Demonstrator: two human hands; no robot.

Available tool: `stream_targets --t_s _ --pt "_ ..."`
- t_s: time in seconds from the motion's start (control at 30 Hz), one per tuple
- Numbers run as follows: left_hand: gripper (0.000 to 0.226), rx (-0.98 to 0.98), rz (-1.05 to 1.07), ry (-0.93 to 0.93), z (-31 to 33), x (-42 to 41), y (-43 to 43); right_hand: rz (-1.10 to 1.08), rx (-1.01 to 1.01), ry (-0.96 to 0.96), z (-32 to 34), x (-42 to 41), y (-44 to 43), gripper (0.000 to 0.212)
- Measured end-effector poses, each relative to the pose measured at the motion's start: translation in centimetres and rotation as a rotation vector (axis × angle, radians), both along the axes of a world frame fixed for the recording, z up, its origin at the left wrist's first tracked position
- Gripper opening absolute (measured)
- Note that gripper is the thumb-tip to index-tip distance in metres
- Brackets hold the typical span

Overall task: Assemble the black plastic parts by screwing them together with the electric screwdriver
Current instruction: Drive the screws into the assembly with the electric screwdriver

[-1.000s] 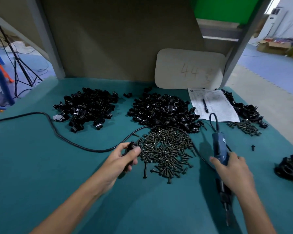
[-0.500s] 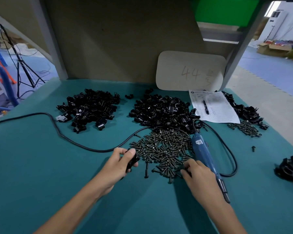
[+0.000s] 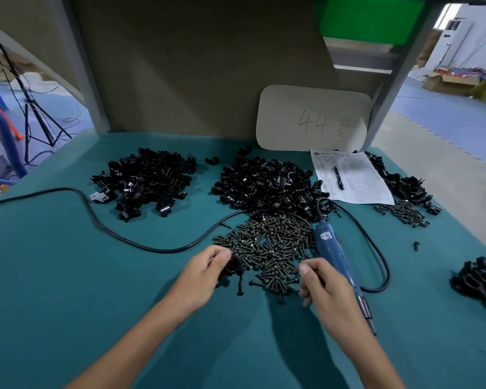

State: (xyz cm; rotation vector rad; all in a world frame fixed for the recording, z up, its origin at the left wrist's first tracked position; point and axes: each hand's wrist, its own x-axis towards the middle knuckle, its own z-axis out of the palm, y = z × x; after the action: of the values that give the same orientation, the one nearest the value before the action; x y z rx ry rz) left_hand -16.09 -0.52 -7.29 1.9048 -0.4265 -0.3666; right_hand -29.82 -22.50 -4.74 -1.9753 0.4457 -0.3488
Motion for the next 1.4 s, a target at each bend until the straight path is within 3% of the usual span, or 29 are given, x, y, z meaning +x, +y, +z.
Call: stream_targets --t_s 0.07,0.13,0.23,0.33,0.43,0.53,0.6,0.77,1.0,1.4 --pt "0.028 -0.095 0.013 0.070 0.3 -0.4 -0.3 0.046 0.271 -0.045 0.5 0.4 1.1 0.017" --pt "0.032 -0.259 0.056 0.276 0.7 -0.9 -0.5 0.083 0.426 -0.092 1.0 0.9 2.0 0.013" --pt "0.035 -0.542 0.073 0.632 1.3 -1.1 -0.6 0.096 0.517 -0.164 1.6 1.8 3.1 0.014" --pt "0.043 -0.635 0.088 0.729 1.6 -1.0 -0.5 0.124 0.555 -0.187 2.1 2.5 3.7 0.017" --pt "0.047 -0.497 0.073 0.510 1.5 -0.9 -0.7 0.123 0.570 -0.199 2.2 2.9 3.8 0.016" --pt "0.027 -0.221 0.029 0.090 0.9 -0.5 -0.3 0.130 0.556 -0.217 2.1 3.2 3.8 0.015" --pt "0.026 -0.013 0.037 -0.177 0.2 -0.3 0.0 0.142 0.507 -0.208 1.6 3.6 4.0 0.016" --pt "0.030 0.098 0.076 -0.468 -1.2 -1.0 0.1 0.089 0.491 -0.128 -0.7 4.5 5.2 0.016" --pt "0.029 0.085 0.067 -0.545 -1.6 -1.1 0.3 0.056 0.428 -0.092 -2.2 4.8 5.3 0.015" --pt "0.030 0.054 0.032 -0.477 -1.1 -1.6 0.4 0.093 0.418 -0.101 -2.6 5.3 5.0 0.023"
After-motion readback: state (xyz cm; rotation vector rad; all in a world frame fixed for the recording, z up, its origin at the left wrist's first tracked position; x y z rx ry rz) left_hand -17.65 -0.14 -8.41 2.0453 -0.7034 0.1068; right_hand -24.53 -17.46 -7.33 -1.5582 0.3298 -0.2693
